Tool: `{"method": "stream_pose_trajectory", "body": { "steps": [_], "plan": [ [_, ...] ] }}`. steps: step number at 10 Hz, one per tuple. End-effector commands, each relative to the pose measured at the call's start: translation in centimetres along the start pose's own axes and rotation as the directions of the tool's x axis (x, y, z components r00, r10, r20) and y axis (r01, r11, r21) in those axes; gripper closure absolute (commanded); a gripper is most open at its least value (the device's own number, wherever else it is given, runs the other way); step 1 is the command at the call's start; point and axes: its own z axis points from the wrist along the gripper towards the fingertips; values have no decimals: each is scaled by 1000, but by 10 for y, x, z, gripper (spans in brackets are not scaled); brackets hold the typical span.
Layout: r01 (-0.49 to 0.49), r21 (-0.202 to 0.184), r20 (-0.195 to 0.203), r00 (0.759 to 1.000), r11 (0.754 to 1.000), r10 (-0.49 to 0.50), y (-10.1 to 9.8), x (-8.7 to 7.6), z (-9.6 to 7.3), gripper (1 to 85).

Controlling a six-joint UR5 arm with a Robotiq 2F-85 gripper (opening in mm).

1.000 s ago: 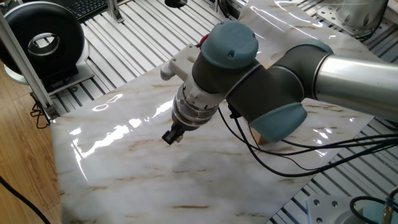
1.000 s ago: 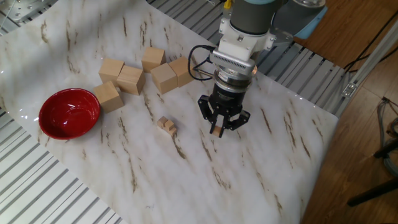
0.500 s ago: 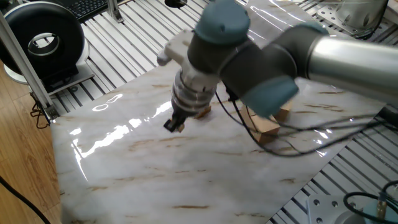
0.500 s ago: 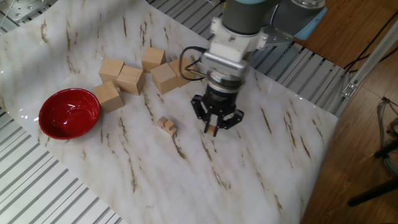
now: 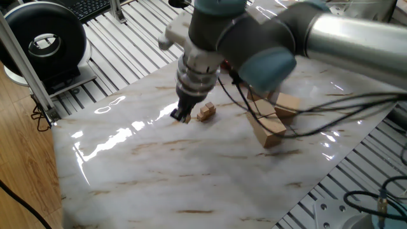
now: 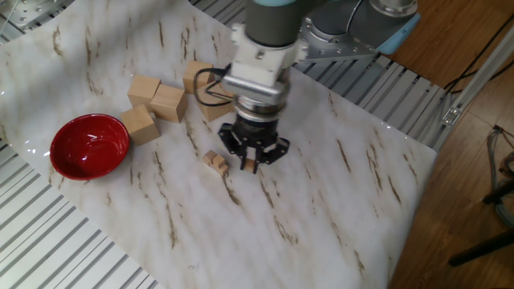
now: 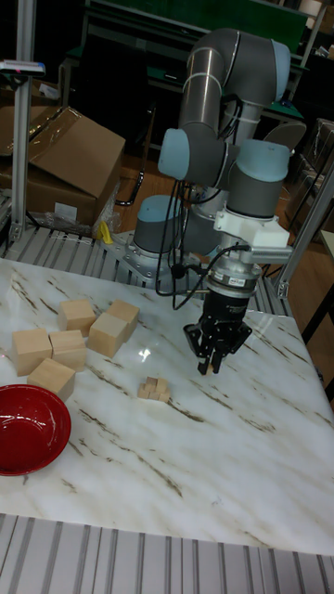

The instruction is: Stack the blocks into a pyramid shape

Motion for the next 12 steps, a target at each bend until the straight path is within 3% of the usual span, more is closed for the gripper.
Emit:
{"method": "stream_pose_trajectory", "body": {
  "steps": [1, 4, 6, 7, 8, 9, 11, 12],
  "plan": [
    [45, -8, -33, 998, 999, -45, -25, -4, -3, 847],
    [110, -25, -67, 991, 994, -112, -47, 1, -9, 847],
    [259, -2, -107, 960, 966, -258, -65, 13, -15, 847],
    [301, -1, -104, 948, 954, -300, -68, 13, -14, 847],
    [384, 17, -111, 918, 923, -380, -78, 13, -14, 847],
    [526, 43, -132, 846, 850, -517, -91, 13, -15, 847],
    [660, -14, -92, 747, 751, -658, -80, 12, -12, 847],
    [723, -15, -116, 685, 691, -719, -89, 17, -10, 847]
  ]
}}
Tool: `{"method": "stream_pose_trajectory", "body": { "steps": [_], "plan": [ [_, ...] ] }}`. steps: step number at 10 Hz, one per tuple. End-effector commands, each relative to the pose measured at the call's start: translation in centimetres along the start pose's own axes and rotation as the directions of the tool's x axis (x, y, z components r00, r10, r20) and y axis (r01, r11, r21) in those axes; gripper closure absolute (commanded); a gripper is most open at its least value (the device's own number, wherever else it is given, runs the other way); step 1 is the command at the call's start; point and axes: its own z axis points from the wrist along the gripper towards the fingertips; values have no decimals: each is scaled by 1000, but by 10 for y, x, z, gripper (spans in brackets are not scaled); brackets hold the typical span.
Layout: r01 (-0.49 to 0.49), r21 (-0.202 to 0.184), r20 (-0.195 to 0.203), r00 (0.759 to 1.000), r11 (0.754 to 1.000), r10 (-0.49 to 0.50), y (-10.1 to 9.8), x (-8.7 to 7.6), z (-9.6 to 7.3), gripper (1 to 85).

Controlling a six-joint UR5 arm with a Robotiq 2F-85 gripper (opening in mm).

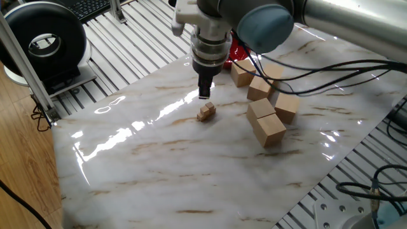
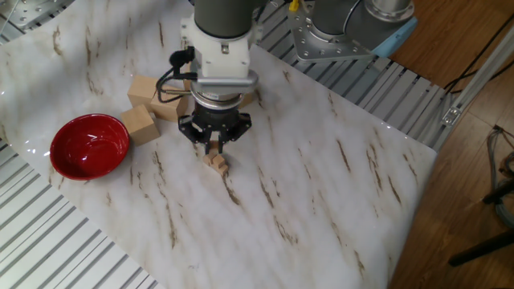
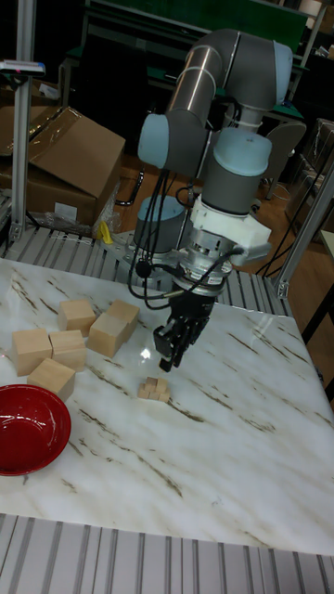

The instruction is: Stack the blocks into a pyramid shape

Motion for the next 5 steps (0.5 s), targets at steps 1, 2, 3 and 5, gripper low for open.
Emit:
{"method": "stream_pose_trajectory", "body": {
  "steps": [1, 2, 3, 5],
  "plan": [
    [242, -1, 40, 969, 970, -242, -1, -2, 5, 847],
    [288, -1, 66, 955, 958, -288, 2, -7, 7, 847],
    [336, 7, 77, 939, 942, -335, 1, -8, 9, 847],
    [412, 61, 22, 910, 909, -414, -15, 1, 9, 847]
  ]
}}
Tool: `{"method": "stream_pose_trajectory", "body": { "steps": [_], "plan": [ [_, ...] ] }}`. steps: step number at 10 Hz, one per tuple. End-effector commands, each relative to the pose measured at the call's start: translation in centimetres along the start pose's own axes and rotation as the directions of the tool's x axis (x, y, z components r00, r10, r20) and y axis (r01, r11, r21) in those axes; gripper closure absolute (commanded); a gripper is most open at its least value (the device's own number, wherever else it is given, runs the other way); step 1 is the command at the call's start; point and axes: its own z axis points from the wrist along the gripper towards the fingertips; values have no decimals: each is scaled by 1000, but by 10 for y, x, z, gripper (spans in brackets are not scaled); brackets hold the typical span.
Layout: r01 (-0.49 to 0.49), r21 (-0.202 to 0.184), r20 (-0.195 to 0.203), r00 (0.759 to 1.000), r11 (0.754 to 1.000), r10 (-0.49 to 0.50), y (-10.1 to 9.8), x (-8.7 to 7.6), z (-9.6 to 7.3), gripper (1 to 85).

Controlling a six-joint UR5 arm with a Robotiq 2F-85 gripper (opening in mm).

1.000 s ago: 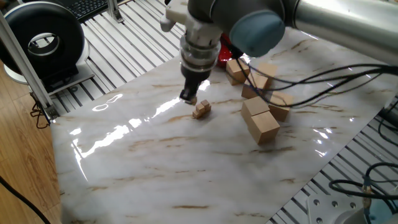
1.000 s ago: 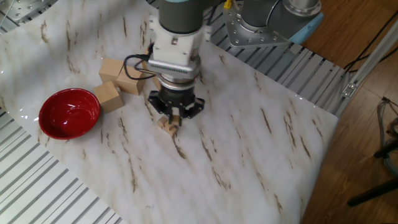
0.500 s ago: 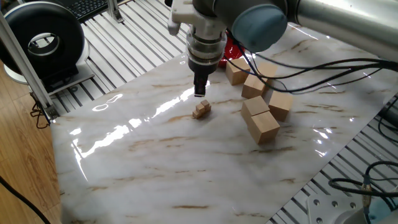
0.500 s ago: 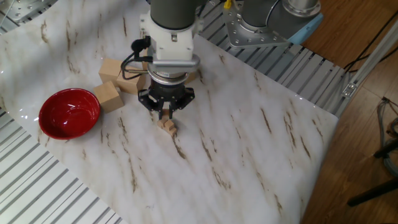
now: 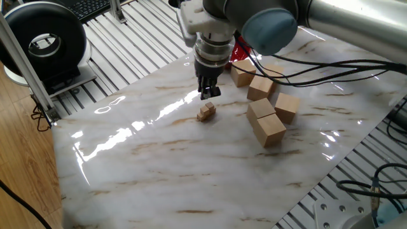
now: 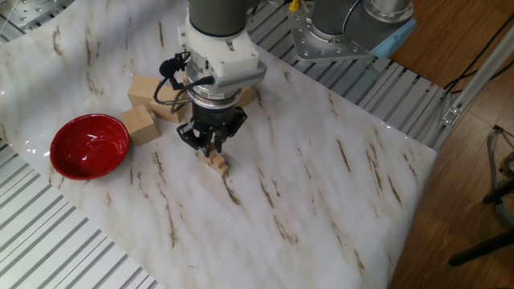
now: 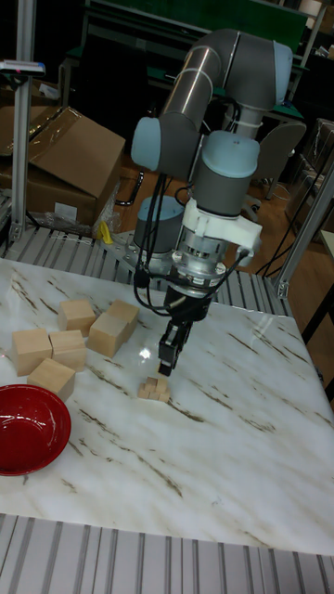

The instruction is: Stack the blocks into a pyramid shape

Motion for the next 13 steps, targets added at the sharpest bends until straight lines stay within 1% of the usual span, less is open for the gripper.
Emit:
{"method": "stream_pose_trajectory", "body": {
  "steps": [1, 2, 3, 4, 5, 6, 7, 8, 9, 10, 11, 12, 13],
  "plan": [
    [211, 44, -18, 977, 977, -210, -12, 8, 1, 847],
    [255, 49, 20, 966, 966, -256, -10, 1, 3, 847],
    [199, 31, 72, 977, 980, -200, -3, -6, 5, 847],
    [2, 19, 107, 994, 1000, -4, -3, -9, 5, 847],
    [-218, 28, 97, 972, 976, 214, -13, -3, 7, 847],
    [-413, 53, 87, 909, 909, 408, -27, 9, 9, 847],
    [-526, 55, 90, 849, 848, 521, -38, 18, 13, 847],
    [-571, 19, 83, 819, 821, 568, -32, 19, 13, 847],
    [-543, 11, 80, 837, 840, 541, -27, 17, 10, 847],
    [-515, -32, 77, 853, 857, 516, -16, 8, 8, 847],
    [-413, -42, 74, 907, 910, 415, -7, 4, 8, 847],
    [-378, -68, 98, 918, 923, 384, 7, -14, 10, 847],
    [-490, -72, 98, 863, 869, 495, 12, -24, 11, 847]
  ]
}}
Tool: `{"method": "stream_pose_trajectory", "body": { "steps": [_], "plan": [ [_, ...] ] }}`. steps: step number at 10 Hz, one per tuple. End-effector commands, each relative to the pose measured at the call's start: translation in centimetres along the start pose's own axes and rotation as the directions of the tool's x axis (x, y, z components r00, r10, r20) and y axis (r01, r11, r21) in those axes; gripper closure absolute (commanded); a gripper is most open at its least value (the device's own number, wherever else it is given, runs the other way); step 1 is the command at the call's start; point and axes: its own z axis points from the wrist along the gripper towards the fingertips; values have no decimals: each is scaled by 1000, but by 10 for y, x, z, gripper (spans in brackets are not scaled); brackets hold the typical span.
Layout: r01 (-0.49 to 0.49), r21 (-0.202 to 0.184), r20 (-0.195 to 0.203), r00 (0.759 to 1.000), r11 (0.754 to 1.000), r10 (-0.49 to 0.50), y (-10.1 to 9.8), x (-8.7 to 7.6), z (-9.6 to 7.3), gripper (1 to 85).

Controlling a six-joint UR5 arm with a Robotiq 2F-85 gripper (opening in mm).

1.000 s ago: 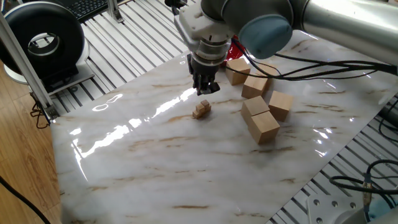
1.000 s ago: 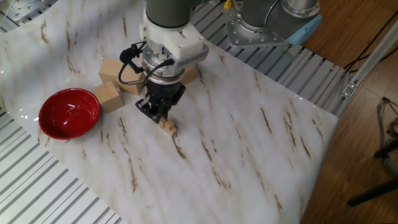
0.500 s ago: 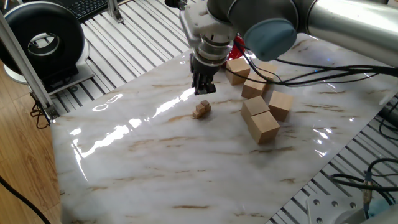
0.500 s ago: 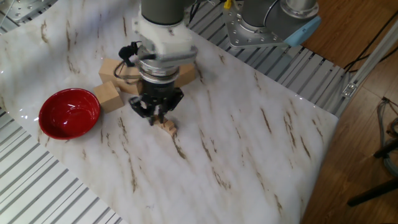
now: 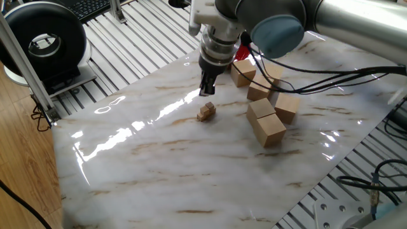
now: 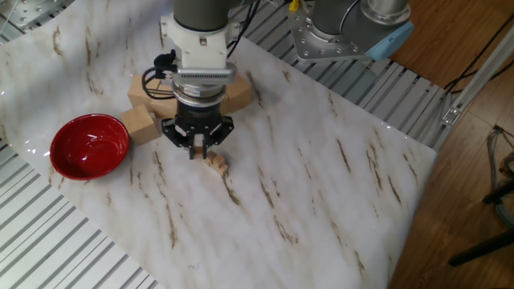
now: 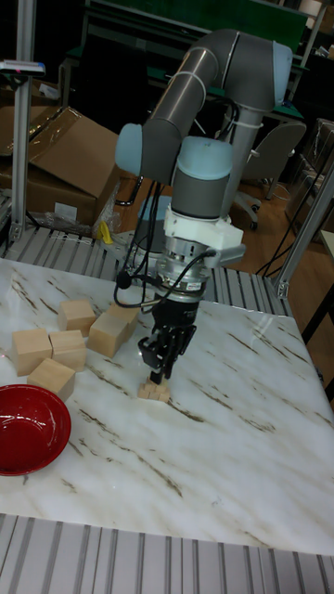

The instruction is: Stack the blocks into a pyramid shape

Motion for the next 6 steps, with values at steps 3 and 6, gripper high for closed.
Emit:
{"method": "stream_pose_trajectory", "body": {
  "steps": [3, 6],
  "plan": [
    [105, -68, -52, 993, 992, -108, 26, 9, 8, 847],
    [485, -32, -47, 873, 874, -486, 26, 6, 8, 847]
  ]
}}
